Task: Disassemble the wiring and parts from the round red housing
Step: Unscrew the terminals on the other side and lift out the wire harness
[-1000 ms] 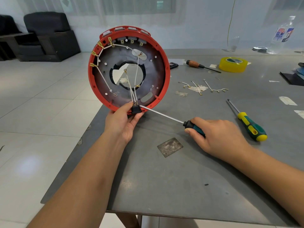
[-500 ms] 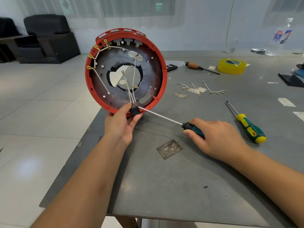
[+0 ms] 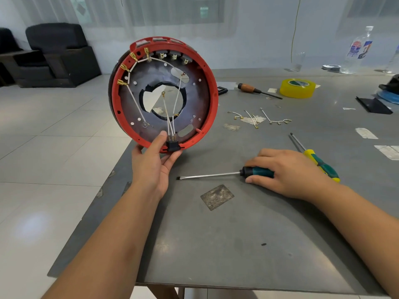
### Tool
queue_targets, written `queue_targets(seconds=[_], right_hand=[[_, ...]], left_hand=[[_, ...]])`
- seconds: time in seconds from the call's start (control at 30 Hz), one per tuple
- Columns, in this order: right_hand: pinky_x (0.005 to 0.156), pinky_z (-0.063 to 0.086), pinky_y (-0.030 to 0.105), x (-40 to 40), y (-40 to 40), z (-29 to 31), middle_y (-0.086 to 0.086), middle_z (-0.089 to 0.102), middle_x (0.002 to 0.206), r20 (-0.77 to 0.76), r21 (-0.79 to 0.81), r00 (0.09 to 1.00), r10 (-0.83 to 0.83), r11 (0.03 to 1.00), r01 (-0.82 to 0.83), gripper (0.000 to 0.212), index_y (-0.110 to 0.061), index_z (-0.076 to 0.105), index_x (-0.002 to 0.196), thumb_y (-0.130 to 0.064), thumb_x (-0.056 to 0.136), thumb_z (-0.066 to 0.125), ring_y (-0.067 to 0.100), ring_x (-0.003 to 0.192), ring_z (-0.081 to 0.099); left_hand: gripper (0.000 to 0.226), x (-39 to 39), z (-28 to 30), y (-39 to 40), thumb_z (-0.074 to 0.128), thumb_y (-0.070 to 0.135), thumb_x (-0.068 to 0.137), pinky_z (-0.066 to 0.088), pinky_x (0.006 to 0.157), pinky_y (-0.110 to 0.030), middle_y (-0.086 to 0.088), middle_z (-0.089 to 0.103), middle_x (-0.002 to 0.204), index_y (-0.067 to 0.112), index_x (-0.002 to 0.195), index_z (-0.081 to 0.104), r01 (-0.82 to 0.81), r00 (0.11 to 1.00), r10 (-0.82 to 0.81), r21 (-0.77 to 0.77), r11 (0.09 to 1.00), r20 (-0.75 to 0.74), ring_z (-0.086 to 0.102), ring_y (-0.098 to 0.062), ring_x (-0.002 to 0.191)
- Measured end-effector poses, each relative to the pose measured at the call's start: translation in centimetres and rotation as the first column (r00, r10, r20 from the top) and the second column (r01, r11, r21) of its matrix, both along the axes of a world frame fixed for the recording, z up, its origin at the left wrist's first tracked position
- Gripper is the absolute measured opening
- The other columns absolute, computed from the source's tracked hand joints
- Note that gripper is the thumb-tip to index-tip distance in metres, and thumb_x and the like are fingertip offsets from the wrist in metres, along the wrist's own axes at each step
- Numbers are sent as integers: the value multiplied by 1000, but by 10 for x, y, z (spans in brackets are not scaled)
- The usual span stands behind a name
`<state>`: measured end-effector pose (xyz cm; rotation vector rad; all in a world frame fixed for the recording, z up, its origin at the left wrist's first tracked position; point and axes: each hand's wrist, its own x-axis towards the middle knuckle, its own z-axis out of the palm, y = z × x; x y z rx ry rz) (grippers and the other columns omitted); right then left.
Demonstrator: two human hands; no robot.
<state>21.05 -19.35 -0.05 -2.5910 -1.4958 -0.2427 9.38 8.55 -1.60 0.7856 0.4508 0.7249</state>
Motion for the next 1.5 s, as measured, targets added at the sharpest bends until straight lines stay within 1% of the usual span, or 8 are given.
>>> queue_targets(seconds=[0.23,0.43,0.53,0.63,0.73,0.93,1.13,1.5], right_hand=[[79,52,33,-7,12,-3,-14,59,111,8,16,1000,-30,999,30,56,-45,64,129,-75,90,38,12,99,61],[85,51,36,-14,17,-1,-12,61,114,61,-8,996,-60,998,61,72,-39,65,129,-82,88,25,15,103,60],[85,51,34,-17,24,5,-11,64,111,45,139,994,-100,986,93,58,-34,68,124,-72,94,36,12,103,60],[81,48,25,-22,45,20,-10,66,96,-103,436,993,-55,895,95,23,-25,75,106,-42,97,62,4,89,57],[76,47,15,-26,78,40,-11,72,87,-213,559,977,21,822,104,9,-23,78,98,-27,94,70,4,80,63],[37,39,14,-30,129,45,-6,68,52,-570,493,821,-14,794,355,18,-26,69,77,-27,95,64,7,34,55],[35,31,16,-31,144,21,-2,62,50,-879,431,434,197,717,548,12,-15,69,89,-16,98,61,9,34,46],[34,34,18,-28,140,14,-1,63,50,-864,471,449,229,683,558,11,-16,67,88,-16,99,64,10,35,48]], left_hand=[[49,4,1,-14,78,12,95,65,80,-40,-13,78,120,5,139,58,159,987,-159,22,987,-4,78,-30,105],[56,1,3,-19,83,17,90,65,80,-38,-16,78,118,2,136,56,202,979,-201,14,979,-32,78,-30,106],[56,-1,5,-22,81,18,92,65,80,-37,-18,76,122,1,137,54,204,978,-203,9,979,-35,77,-31,108],[57,-2,7,-24,79,18,94,66,82,-38,-18,76,122,0,139,50,192,981,-191,5,981,-41,77,-32,108],[54,-4,8,-24,77,19,96,65,84,-38,-19,76,122,-1,140,52,212,976,-210,45,976,-50,75,-33,112],[63,-4,7,-25,76,21,97,63,93,-45,-23,72,128,1,147,44,233,971,-226,101,967,-75,74,-36,113],[63,-4,4,-25,77,22,95,63,93,-45,-26,72,126,-3,144,47,232,971,-222,131,964,-87,75,-35,112],[64,1,3,-26,81,2,88,65,76,-36,-29,69,126,3,139,41,182,979,-170,108,977,-115,79,-29,97]])
